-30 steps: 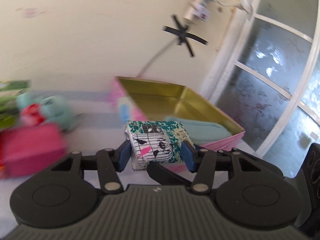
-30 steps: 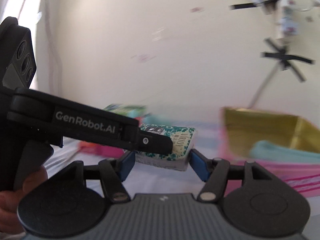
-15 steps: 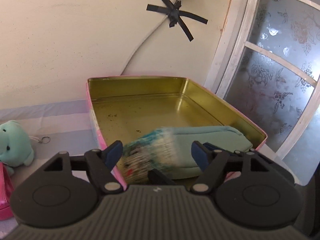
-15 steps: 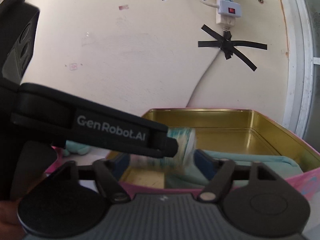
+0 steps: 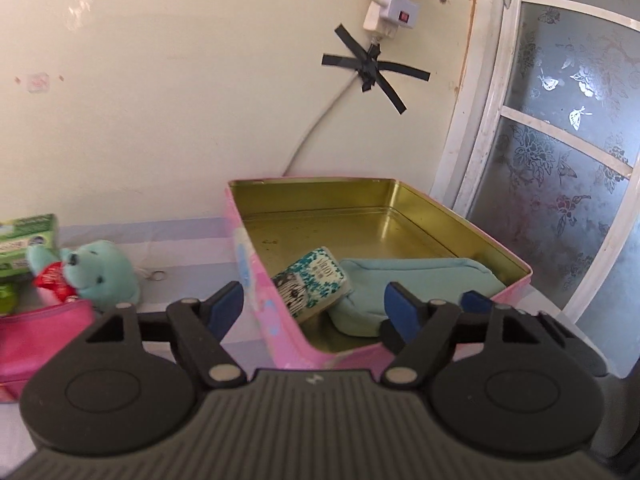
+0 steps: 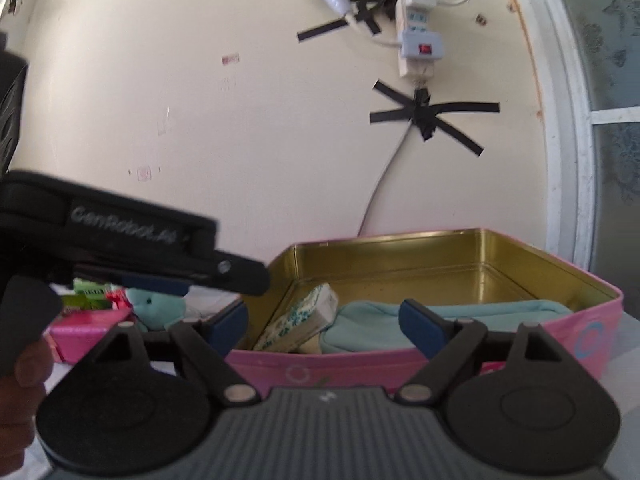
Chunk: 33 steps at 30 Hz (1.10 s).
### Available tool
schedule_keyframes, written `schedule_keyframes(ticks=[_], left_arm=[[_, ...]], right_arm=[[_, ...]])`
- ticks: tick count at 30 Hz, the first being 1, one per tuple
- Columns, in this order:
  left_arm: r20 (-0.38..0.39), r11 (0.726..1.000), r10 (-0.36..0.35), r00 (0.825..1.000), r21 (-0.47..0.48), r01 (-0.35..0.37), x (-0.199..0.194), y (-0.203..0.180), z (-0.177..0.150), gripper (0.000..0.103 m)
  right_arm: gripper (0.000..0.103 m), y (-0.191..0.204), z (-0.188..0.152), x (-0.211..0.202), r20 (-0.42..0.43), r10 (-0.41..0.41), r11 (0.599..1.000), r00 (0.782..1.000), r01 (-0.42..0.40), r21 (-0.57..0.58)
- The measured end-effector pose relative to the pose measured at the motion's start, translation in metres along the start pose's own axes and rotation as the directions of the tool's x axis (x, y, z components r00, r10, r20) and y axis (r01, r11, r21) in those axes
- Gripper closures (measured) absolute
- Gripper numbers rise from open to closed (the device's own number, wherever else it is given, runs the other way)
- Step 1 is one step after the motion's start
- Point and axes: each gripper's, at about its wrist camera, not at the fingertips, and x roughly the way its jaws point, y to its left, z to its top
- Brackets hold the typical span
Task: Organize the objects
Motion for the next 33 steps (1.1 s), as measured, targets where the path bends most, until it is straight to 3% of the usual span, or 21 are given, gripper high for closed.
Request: schedule_keyframes(ticks=[6,16,23,33], left_arm=[[-0.012,0.998,0.062,0.998,0.034,-0.062,-0.017,0.001,-0.014,0.024],[-0.080,0.985,0.170,0.982,0.025,-0.169,-0.028,0.024,-0.044,0.023],[-0.093,0.971,0.236,0.967,-0.013,-0.238,-0.038,0.058,-0.057,0.023],[-0.099,0.937,0.337,0.936,-0.064,-0.344,-0.051,0.117,-0.073,0.023]], right_arm=[[0.017,0.005,-0.008,-0.030,0.040,-0.029,0.999,0.999,0.028,0.036],[0.023,0.013,-0.021,-0.034,-0.088,0.006,0.991,0.996,0.006,0.132],[0.030,0.045,-0.027,-0.030,-0.138,0.062,0.996,0.988,-0.052,0.076],[0.030,0.084,-0.026,-0.017,-0.211,0.108,0.994,0.971,-0.107,0.012]])
